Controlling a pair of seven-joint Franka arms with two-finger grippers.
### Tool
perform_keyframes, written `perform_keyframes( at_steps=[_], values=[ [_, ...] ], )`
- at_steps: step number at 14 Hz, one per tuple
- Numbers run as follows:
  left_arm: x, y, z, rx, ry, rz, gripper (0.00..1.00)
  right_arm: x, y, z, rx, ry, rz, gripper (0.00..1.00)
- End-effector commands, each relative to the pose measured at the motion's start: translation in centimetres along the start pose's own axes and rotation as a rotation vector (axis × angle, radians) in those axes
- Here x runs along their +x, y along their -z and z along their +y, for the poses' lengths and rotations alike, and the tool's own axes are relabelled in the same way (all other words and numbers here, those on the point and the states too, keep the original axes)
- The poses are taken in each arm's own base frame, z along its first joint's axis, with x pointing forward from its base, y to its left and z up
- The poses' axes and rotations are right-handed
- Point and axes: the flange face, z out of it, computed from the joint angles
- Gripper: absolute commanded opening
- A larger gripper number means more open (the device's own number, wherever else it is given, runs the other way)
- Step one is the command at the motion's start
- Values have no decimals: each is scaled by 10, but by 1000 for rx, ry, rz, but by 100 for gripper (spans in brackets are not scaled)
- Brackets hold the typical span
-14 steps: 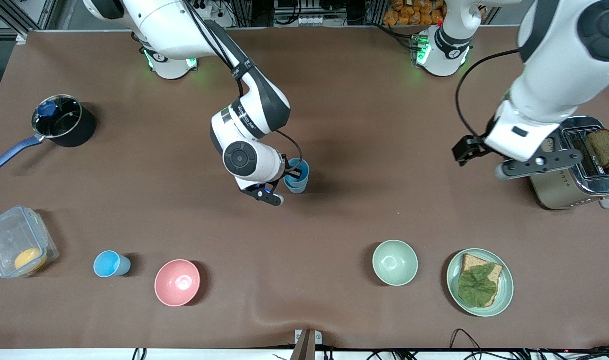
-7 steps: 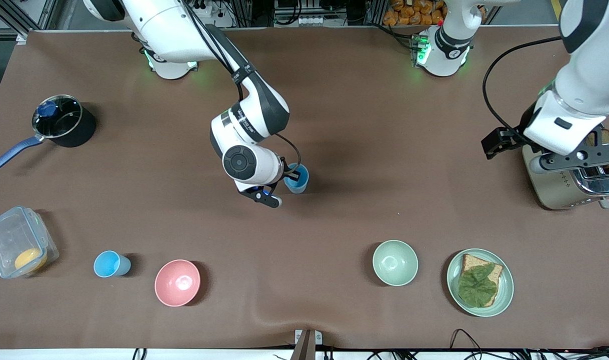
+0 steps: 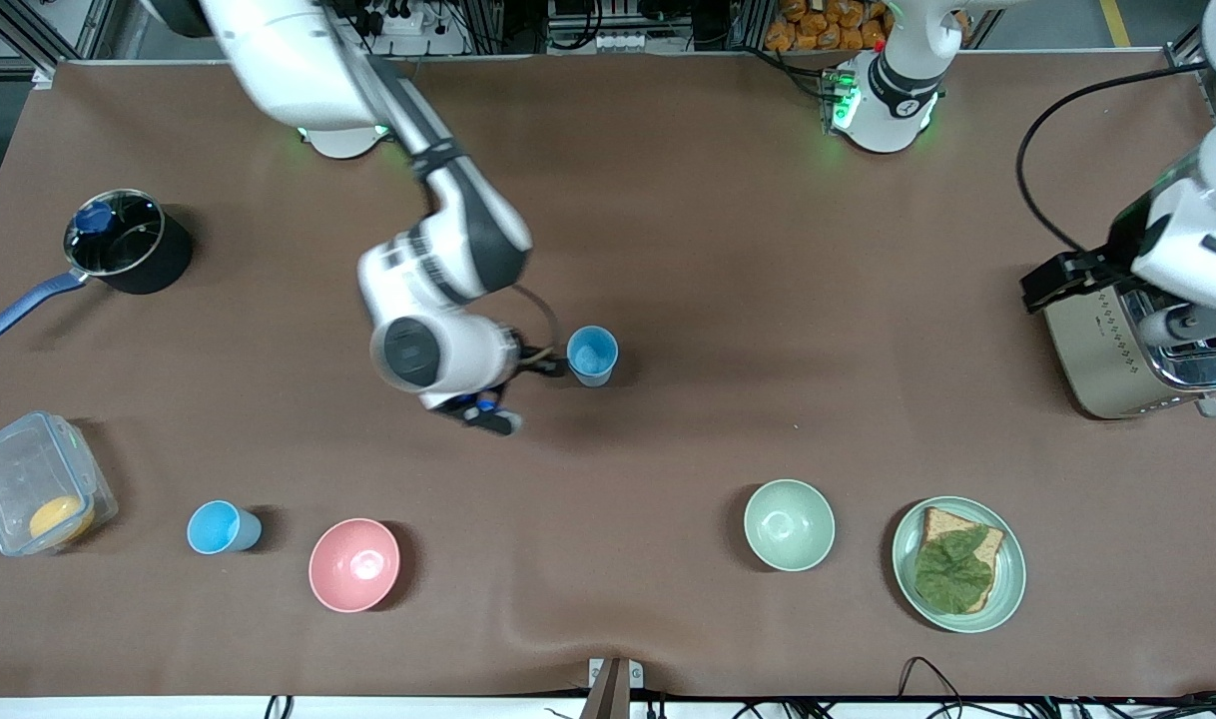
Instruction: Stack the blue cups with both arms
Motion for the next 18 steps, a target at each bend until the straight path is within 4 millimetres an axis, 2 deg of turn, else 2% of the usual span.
perform_keyframes(
  at_steps=[1, 4, 6, 9, 10, 12, 14, 16, 18],
  values=[
    [-12, 10, -16, -19, -77, -7, 100, 21, 58, 63, -24, 97, 7, 100],
    [-20, 2, -24, -17, -68, -23, 100, 22, 131, 132, -79, 226, 30, 100],
    [-27, 6, -22, -17, -72, -15, 100, 19, 178, 183, -94, 284, 62, 100],
    [-33, 6, -27, -15, -74, -16, 100, -11, 243, 249, -140, 332, 168, 100],
    [-33, 7, -27, -14, -78, -15, 100, -26, 257, 267, -148, 320, 196, 100],
    [-36, 13, -35, -15, -120, -9, 100, -57, 277, 294, -174, 301, 266, 100],
    [-35, 12, -41, -15, -113, -13, 100, -76, 281, 311, -160, 287, 315, 100],
    [-35, 14, -35, -15, -123, -9, 100, -80, 284, 320, -153, 271, 327, 100],
    [-35, 15, -30, -19, -133, -7, 100, -82, 285, 321, -152, 257, 322, 100]
  ],
)
